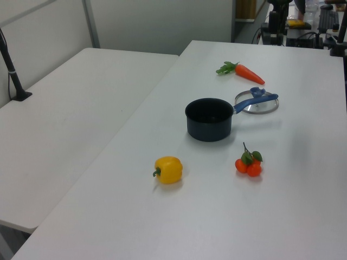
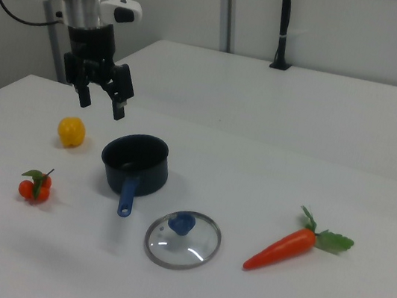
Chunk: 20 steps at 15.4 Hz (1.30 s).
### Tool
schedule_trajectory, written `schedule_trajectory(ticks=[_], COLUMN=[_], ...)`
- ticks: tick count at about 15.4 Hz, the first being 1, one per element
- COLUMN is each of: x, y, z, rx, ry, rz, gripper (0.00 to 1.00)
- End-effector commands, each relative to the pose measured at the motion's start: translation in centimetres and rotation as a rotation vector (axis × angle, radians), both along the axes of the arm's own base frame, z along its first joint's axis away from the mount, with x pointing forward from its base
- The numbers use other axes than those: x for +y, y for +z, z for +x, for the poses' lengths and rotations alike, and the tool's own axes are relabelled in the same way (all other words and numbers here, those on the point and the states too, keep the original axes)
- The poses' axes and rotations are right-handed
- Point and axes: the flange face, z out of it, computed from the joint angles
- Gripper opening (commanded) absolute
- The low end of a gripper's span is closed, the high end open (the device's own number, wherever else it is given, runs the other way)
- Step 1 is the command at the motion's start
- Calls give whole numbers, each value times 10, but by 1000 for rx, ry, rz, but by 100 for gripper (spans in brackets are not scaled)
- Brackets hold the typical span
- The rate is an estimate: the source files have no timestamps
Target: Close lid
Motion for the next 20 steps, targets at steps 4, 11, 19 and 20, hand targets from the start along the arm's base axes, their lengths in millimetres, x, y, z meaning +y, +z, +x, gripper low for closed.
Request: schedule_trajectory(ticks=[4, 11, 19, 20], x=[-7, -60, -119, -123], y=[-2, -1, -96, -108], z=[-3, 9, 32, 36], rx=[11, -43, 4, 2], ry=[-8, -111, -212, -217], rz=[-11, -9, -14, -15], gripper=[100, 100, 100, 100])
